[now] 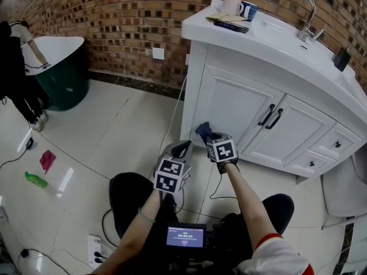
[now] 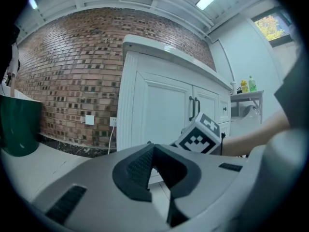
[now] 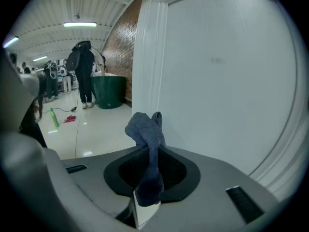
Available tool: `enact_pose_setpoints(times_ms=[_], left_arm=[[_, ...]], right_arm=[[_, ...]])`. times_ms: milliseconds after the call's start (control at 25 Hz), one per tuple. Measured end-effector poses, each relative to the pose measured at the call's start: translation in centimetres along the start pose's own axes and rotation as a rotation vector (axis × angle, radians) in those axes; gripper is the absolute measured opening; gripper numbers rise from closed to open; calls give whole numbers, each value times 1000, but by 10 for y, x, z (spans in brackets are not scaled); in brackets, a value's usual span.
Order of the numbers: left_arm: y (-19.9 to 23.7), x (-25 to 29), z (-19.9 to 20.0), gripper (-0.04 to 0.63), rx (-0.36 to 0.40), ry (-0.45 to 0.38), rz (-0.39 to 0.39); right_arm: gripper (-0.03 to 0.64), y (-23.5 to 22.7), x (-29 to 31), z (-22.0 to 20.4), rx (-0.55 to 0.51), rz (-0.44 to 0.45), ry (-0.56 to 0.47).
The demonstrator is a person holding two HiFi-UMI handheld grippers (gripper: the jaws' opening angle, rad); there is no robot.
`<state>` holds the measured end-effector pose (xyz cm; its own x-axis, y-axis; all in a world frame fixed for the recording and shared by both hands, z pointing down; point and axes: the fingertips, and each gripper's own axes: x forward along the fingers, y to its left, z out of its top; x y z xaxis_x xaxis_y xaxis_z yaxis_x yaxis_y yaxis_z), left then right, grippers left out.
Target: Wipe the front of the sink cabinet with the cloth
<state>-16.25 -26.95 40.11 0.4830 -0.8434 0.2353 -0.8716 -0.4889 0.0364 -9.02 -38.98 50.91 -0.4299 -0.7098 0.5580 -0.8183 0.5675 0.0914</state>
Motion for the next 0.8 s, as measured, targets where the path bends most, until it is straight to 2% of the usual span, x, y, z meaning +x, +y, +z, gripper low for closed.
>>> enact_pose_setpoints(times_ms=[240,480,640,800], left_arm=[[-27,-5,38,20,3,-75,-41],[-48,-7,53,20,34,-90,-68],[-54,-10,59,20,51,-94,-72],[-57,-11,65,20,56,-98,-70]], right_arm=[[63,-24,-88,99,-48,-26,-212],[63,-41,-167,187,-117,-70,-406],[63,-49,-197,211,-118,-93,-479],[63,-59,-196,209,-106,-121,-468]])
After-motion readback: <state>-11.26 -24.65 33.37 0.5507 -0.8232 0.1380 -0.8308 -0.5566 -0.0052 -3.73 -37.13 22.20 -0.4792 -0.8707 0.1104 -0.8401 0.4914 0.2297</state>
